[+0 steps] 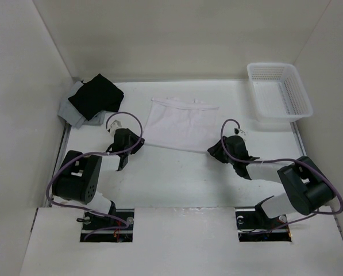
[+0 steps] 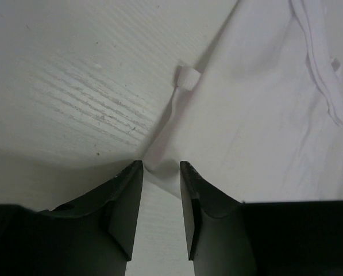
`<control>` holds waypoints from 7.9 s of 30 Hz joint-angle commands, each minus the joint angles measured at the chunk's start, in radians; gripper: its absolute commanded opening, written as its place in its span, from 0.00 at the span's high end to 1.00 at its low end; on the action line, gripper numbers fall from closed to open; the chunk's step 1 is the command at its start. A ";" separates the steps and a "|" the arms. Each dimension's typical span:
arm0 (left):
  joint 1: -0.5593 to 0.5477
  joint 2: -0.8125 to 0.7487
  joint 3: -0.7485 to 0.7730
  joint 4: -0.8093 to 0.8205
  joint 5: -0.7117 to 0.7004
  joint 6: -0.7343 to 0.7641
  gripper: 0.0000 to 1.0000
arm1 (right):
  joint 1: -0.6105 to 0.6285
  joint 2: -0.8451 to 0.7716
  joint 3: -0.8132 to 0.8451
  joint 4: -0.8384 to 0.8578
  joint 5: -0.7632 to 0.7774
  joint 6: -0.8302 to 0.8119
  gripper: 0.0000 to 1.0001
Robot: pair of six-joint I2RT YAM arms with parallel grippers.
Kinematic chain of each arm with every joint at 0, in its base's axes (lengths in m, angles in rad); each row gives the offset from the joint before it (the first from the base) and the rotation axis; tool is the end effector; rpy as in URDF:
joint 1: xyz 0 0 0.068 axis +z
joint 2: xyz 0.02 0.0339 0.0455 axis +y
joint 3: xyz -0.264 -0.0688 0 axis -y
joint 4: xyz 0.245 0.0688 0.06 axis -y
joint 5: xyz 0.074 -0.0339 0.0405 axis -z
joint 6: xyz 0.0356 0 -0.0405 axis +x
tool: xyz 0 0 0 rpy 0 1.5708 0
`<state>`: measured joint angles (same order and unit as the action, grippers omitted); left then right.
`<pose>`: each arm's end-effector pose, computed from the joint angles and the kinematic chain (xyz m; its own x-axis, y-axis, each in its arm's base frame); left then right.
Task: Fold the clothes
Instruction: Fold the tank top
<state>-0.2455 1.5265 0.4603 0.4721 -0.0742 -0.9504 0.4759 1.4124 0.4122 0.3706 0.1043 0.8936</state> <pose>0.2626 -0.0631 0.1305 -0.4644 -0.7201 -0.5155 -0.3355 0.6817 -0.6501 0.2236 0.1111 0.1360 -0.6248 0.5500 -0.5542 0.1693 0.7883 0.5915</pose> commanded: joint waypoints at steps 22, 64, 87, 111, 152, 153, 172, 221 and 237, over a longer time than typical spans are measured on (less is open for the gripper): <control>-0.002 -0.029 -0.032 0.046 -0.018 -0.033 0.93 | -0.035 0.036 -0.042 0.105 -0.020 0.200 0.64; -0.033 -0.821 0.210 -0.592 -0.067 0.062 0.99 | 0.147 -0.603 0.401 -0.638 0.122 -0.251 1.00; 0.048 -0.317 0.112 -0.141 -0.032 -0.001 0.98 | -0.168 -0.117 0.357 -0.254 -0.138 -0.193 1.00; -0.050 -0.943 -0.399 -0.332 0.005 -0.056 0.83 | 0.052 -0.549 -0.118 -0.414 0.009 0.021 0.86; -0.384 -0.683 -0.180 -0.081 -0.131 -0.010 0.70 | -0.032 -0.525 0.250 -0.671 0.168 -0.183 1.00; -0.389 -0.689 -0.178 -0.081 -0.131 -0.010 0.70 | 0.018 -0.489 0.291 -0.691 0.207 -0.191 1.00; -0.254 -0.895 -0.264 -0.182 -0.039 -0.025 0.66 | 0.540 0.205 0.869 -0.790 0.358 -0.085 0.60; -0.625 -0.068 -0.051 0.013 -0.305 -0.091 0.93 | 0.105 0.537 0.654 -0.024 -0.285 -0.078 0.80; -0.597 -0.345 -0.170 -0.065 -0.292 -0.122 0.73 | 0.100 0.393 0.720 -0.038 -0.310 -0.051 0.67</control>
<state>-0.8448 1.2842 0.2974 0.4332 -0.3218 -1.0863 0.5808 1.9190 1.0645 0.2897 -0.1844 0.8375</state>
